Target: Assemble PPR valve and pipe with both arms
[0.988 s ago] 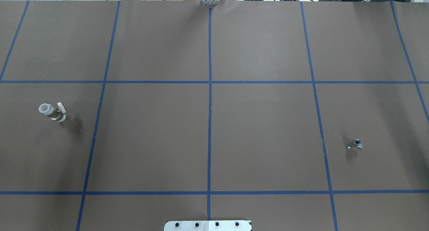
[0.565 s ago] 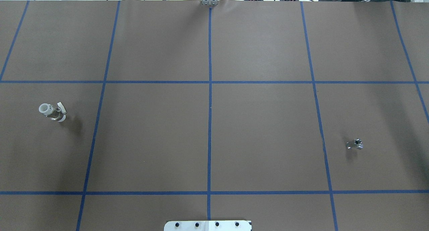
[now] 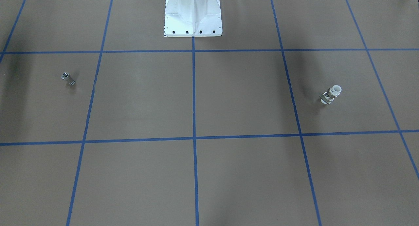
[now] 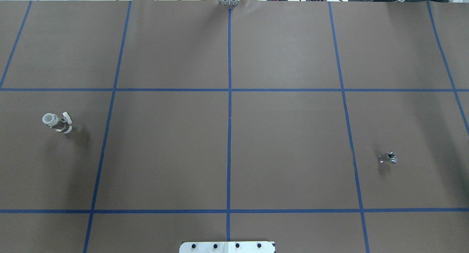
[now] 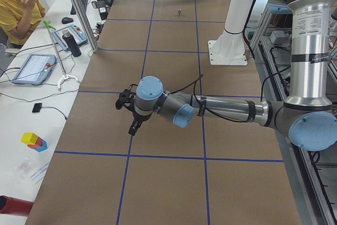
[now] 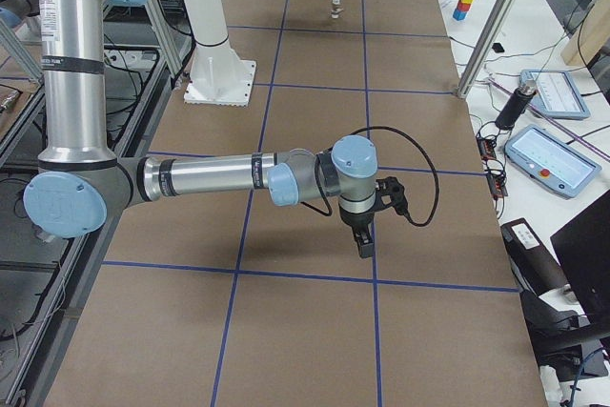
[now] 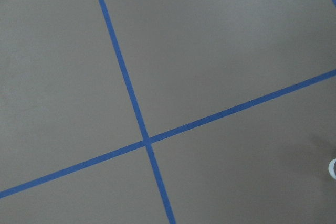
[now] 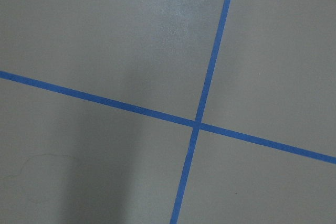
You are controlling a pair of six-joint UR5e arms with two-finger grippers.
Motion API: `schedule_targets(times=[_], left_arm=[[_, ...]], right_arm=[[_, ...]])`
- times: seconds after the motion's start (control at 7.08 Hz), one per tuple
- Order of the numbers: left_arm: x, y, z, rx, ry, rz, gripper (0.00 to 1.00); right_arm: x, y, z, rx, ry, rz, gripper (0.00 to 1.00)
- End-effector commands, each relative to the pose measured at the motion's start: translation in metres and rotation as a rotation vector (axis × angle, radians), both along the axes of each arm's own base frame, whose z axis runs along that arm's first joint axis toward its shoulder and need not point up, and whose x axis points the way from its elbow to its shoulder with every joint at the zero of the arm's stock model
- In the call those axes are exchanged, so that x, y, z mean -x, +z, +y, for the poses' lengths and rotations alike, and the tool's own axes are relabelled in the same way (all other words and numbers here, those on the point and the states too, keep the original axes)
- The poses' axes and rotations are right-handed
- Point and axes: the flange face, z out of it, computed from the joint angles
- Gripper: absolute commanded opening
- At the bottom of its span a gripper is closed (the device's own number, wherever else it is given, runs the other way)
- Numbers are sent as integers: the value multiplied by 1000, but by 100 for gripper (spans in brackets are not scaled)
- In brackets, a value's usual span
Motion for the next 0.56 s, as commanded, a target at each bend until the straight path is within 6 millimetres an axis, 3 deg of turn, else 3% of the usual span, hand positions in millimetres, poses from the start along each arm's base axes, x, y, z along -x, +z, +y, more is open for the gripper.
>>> schedule_targets(times=[0.0, 0.14, 0.28, 0.42], left_arm=[[-96, -32, -7, 42, 72, 64, 100], [-117, -38, -6, 120, 20, 73, 100], [-150, -39, -1, 187, -108, 33, 100], [-186, -40, 5, 188, -116, 0, 100]], right_arm=[[4, 4, 1, -3, -7, 2, 100], [5, 4, 1, -2, -8, 1, 100], [5, 5, 1, 1, -9, -1, 100], [5, 4, 1, -2, -9, -1, 100]])
